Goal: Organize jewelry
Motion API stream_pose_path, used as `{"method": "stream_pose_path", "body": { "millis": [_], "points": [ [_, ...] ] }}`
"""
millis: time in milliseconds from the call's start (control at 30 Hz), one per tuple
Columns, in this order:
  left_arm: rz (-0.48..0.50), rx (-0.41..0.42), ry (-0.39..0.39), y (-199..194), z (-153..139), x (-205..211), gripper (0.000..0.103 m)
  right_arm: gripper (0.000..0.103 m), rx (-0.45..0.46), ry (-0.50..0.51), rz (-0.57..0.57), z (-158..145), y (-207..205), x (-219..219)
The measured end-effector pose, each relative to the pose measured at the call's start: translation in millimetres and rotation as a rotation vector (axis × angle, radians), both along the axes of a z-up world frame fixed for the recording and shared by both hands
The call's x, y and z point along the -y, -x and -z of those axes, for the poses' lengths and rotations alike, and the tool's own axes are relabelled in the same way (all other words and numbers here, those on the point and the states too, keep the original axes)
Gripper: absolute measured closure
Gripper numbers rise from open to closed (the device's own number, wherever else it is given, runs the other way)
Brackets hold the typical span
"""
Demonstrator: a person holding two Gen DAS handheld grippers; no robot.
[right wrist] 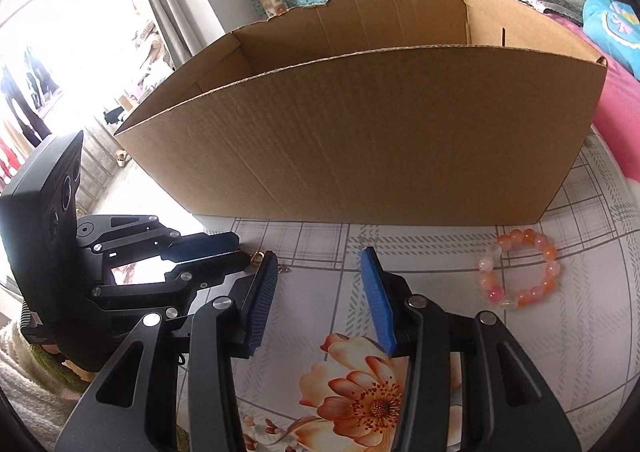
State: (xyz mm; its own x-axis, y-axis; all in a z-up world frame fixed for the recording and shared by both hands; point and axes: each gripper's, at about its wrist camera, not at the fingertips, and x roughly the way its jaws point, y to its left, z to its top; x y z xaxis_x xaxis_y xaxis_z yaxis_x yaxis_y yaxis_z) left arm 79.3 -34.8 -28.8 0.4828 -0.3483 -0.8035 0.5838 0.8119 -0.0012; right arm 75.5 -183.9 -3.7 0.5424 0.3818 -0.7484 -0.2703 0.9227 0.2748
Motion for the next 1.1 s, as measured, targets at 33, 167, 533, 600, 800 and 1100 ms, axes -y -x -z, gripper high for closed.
{"method": "stream_pose_path", "body": {
  "millis": [33,167,533,600,800,1100],
  "points": [
    [-0.001,-0.003,0.006,-0.1,0.0,-0.5,0.091,0.06,0.0,0.0,0.001,0.1,0.8,0.9],
    [0.003,0.004,0.012,2.9,0.6,-0.4,0.092,0.06,0.005,0.001,0.005,-1.3,4.6,4.6],
    [-0.077,-0.027,0.024,14.6,0.4,-17.7,0.092,0.06,0.053,0.069,-0.051,-7.3,20.5,-5.8],
    [-0.096,-0.032,0.032,15.4,0.9,-21.0,0.091,0.06,0.067,0.11,-0.089,-6.4,21.7,-17.8],
    [-0.132,-0.035,0.056,16.1,2.1,-31.6,0.091,0.061,0.097,0.202,-0.183,-5.1,20.7,-46.1],
    [-0.136,-0.029,0.089,17.9,3.7,-37.5,0.091,0.077,0.09,0.3,-0.241,-2.8,15.3,-55.5]
  ]
}}
